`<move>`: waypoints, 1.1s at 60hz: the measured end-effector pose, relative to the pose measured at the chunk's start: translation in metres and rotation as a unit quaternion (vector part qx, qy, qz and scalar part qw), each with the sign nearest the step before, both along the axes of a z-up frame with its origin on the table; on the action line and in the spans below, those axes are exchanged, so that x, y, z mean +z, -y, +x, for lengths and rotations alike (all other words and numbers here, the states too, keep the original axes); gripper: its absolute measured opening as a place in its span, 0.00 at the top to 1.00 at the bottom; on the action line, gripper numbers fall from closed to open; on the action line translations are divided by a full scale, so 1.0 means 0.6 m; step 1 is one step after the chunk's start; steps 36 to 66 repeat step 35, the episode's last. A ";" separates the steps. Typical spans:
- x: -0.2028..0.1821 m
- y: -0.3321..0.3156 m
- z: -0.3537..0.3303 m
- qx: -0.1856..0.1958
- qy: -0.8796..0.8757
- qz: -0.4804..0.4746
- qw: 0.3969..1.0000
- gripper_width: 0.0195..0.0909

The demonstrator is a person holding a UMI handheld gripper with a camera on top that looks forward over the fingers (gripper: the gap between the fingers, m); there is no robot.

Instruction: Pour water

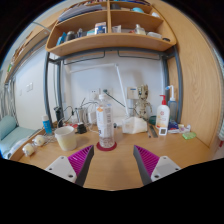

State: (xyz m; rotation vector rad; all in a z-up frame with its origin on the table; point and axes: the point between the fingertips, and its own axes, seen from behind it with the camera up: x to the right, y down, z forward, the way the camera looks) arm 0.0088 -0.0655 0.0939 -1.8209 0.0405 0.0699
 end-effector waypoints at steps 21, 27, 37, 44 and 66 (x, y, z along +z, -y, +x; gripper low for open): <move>0.025 0.111 0.012 0.003 -0.004 0.010 1.000 0.14; 0.027 0.122 0.028 -0.005 0.001 0.011 1.000 0.14; 0.044 0.124 0.047 -0.017 -0.003 0.032 0.999 0.14; 0.044 0.124 0.047 -0.017 -0.003 0.032 0.999 0.14; 0.044 0.124 0.047 -0.017 -0.003 0.032 0.999 0.14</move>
